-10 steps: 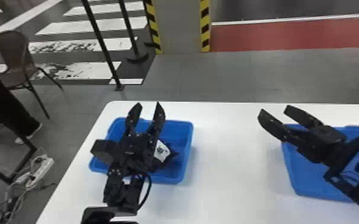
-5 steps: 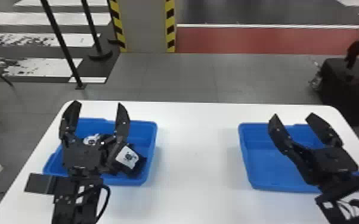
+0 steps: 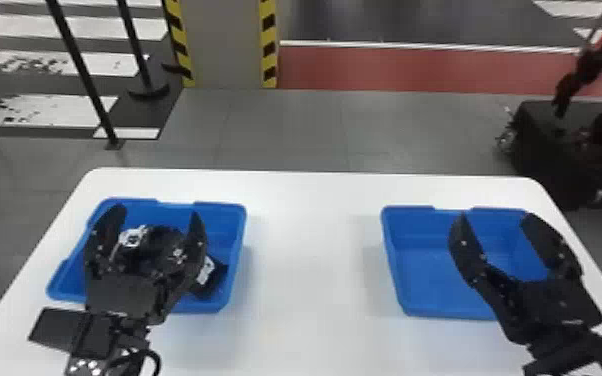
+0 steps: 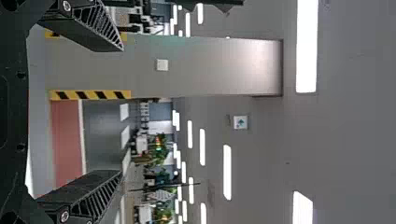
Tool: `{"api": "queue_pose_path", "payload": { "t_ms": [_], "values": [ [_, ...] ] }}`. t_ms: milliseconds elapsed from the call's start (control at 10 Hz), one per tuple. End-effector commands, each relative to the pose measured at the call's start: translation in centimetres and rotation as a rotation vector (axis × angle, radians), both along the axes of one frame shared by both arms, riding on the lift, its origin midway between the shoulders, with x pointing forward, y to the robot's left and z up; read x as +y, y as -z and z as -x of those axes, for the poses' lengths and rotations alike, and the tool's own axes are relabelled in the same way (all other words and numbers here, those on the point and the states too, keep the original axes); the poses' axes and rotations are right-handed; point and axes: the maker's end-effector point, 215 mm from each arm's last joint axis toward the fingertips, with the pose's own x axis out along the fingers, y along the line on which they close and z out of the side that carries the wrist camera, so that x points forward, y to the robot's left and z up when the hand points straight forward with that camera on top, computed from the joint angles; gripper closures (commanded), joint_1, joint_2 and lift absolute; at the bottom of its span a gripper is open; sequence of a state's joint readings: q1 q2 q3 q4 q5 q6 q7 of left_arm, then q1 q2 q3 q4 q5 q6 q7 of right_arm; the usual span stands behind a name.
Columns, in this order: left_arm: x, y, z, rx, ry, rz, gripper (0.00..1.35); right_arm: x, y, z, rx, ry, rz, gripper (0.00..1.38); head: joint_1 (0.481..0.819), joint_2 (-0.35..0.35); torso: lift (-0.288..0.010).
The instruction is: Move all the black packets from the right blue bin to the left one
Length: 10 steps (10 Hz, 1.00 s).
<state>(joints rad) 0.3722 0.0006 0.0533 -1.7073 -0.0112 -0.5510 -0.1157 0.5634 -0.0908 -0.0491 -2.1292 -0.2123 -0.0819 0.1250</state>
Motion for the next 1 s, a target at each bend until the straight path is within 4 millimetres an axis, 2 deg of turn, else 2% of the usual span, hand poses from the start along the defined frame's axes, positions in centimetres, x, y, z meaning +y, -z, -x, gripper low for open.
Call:
{"api": "queue_pose_path", "payload": {
  "t_ms": [0, 200, 300, 400, 700, 900],
  "values": [
    [0.1, -0.1, 0.1, 0.123, -0.018, -0.029, 0.09, 0.0, 0.4, 0.2, 0.009, 0.002, 0.011, 0.17, 0.695, -0.005, -0.110],
    [0.0, 0.2, 0.2, 0.186, -0.018, -0.009, 0.09, -0.4, 2.1, 0.4, 0.074, 0.004, 0.028, 0.17, 0.695, -0.003, -0.110],
    [-0.1, -0.5, 0.8, 0.191, -0.015, -0.007, 0.09, -0.3, 2.3, 0.7, 0.082, 0.003, 0.032, 0.17, 0.695, -0.004, -0.110],
    [-0.2, -0.5, 1.4, 0.186, -0.013, 0.007, 0.09, -0.3, 2.1, 0.8, 0.079, 0.002, 0.032, 0.17, 0.695, -0.009, -0.110],
    [0.3, -1.1, 1.4, 0.191, -0.026, -0.011, 0.09, -0.7, 0.8, 0.9, 0.061, 0.036, 0.028, 0.17, 0.695, -0.010, -0.110],
    [0.3, -0.8, 1.5, 0.206, -0.027, -0.009, 0.09, -1.1, 0.4, 1.3, 0.058, 0.064, 0.020, 0.17, 0.695, -0.013, -0.110]
  ]
}}
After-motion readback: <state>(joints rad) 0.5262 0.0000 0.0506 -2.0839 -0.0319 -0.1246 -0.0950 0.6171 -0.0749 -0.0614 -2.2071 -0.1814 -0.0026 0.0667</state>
